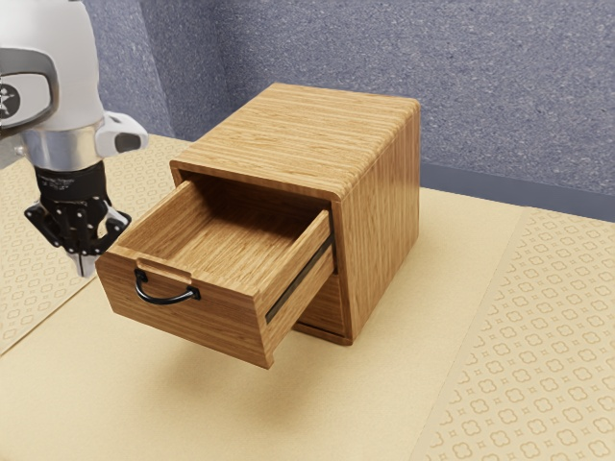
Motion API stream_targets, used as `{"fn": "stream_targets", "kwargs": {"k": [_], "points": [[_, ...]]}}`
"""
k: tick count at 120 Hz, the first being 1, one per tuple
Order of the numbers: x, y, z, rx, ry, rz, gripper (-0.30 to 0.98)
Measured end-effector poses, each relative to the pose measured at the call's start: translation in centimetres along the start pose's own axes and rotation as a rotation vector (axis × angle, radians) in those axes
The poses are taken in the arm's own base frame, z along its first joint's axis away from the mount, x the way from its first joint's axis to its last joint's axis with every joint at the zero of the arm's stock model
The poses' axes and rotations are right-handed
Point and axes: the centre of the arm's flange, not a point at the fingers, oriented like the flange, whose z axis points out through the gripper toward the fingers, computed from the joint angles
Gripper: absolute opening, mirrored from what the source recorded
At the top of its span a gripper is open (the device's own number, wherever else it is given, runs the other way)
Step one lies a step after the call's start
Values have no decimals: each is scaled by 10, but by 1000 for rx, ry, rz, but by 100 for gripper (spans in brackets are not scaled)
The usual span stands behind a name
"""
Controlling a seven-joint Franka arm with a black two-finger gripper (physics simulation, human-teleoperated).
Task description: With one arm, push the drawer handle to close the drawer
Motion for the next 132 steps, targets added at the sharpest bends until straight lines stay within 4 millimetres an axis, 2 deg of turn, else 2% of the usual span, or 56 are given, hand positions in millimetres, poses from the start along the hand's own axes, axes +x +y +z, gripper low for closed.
{"fn": "stream_targets", "kwargs": {"k": [26, 40, 55, 90, 132], "points": [[-26, 10, 13, 1, -20, 38, -10], [-31, 19, 32, 12, -65, 58, -10], [-31, 31, 40, 13, -61, 79, -10], [3, 51, 54, 9, 13, 90, -10], [34, 61, 66, 1, 79, 86, -10]]}}
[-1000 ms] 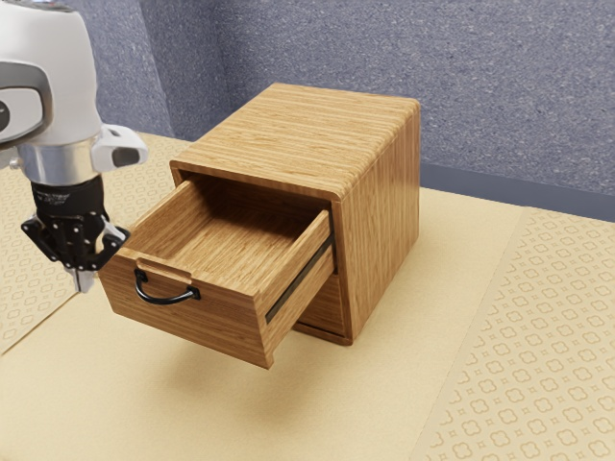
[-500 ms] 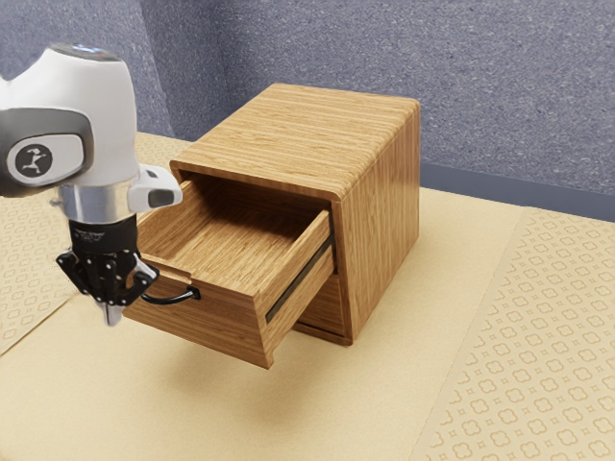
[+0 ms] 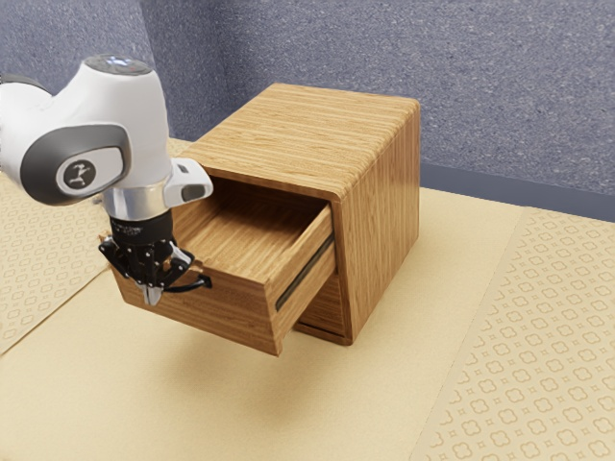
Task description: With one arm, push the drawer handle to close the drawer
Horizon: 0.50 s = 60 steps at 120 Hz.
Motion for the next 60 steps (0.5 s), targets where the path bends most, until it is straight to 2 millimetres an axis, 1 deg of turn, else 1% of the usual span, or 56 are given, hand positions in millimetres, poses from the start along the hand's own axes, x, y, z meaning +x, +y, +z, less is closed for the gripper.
{"fn": "stream_targets", "kwargs": {"k": [23, 51, 60], "points": [[17, 6, 4, 4, 68, 19, -10], [26, 11, -5, 12, 173, 52, -10], [31, 13, -5, 17, 200, 62, -10]]}}
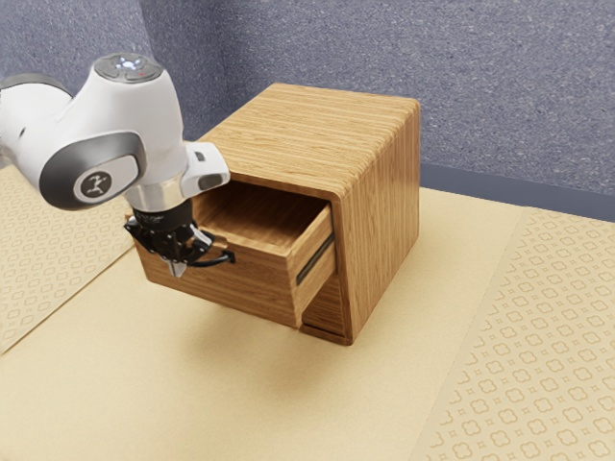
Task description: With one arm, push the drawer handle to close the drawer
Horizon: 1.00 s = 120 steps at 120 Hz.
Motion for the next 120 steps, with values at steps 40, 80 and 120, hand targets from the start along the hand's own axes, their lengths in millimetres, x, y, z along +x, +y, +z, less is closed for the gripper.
{"fn": "stream_targets", "kwargs": {"k": [40, 80, 120], "points": [[17, 12, 5, -2, 70, 37, -10], [38, 20, 4, 15, 130, 69, -10], [53, 26, 15, 35, 164, 100, -10]]}}
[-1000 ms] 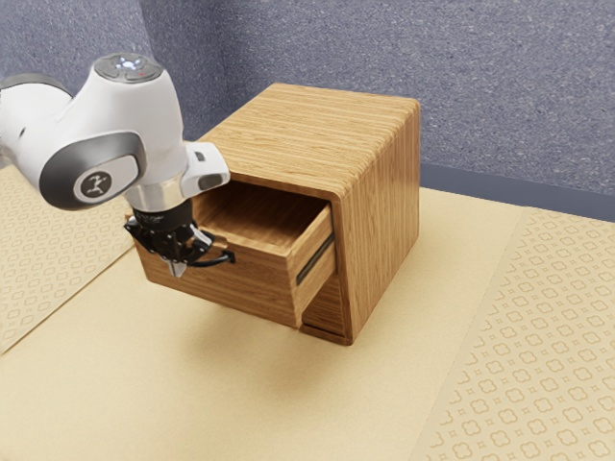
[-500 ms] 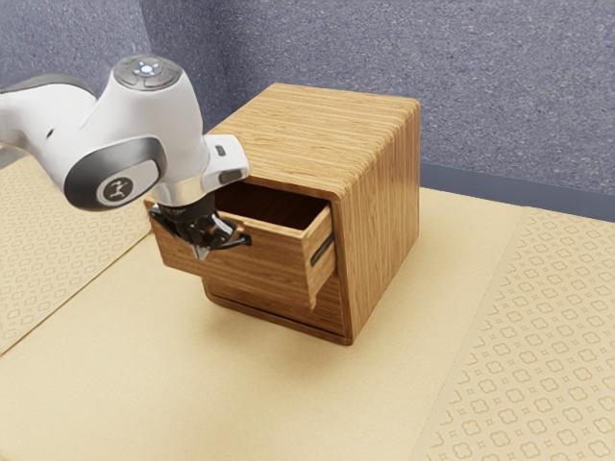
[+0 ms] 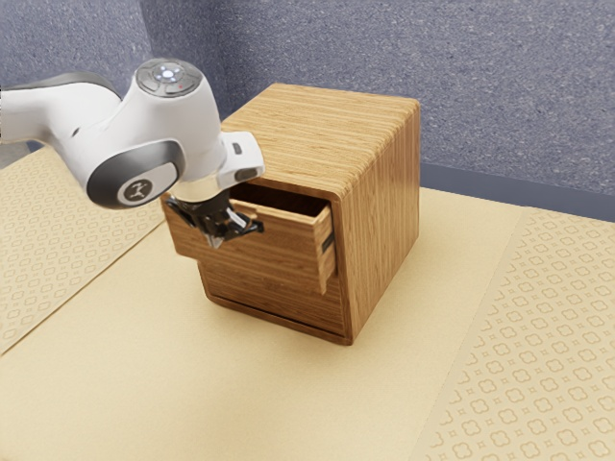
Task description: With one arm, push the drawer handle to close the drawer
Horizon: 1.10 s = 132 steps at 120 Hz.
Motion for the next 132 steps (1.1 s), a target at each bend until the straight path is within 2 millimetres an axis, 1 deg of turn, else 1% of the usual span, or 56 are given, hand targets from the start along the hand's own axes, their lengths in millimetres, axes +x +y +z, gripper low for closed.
{"fn": "stream_targets", "kwargs": {"k": [36, 59, 71, 90, 101, 109, 120, 132], "points": [[19, 4, 9, 15, 18, 18, -10], [26, 6, 17, 34, 31, 38, -10], [29, 8, 18, 39, 45, 50, -10], [42, 12, 18, 44, 75, 65, -10], [42, 15, 18, 44, 77, 70, -10], [41, 13, 13, 51, 72, 62, -10], [37, 10, 0, 61, 71, 50, -10], [29, 8, -28, 60, 84, 35, -10]]}}
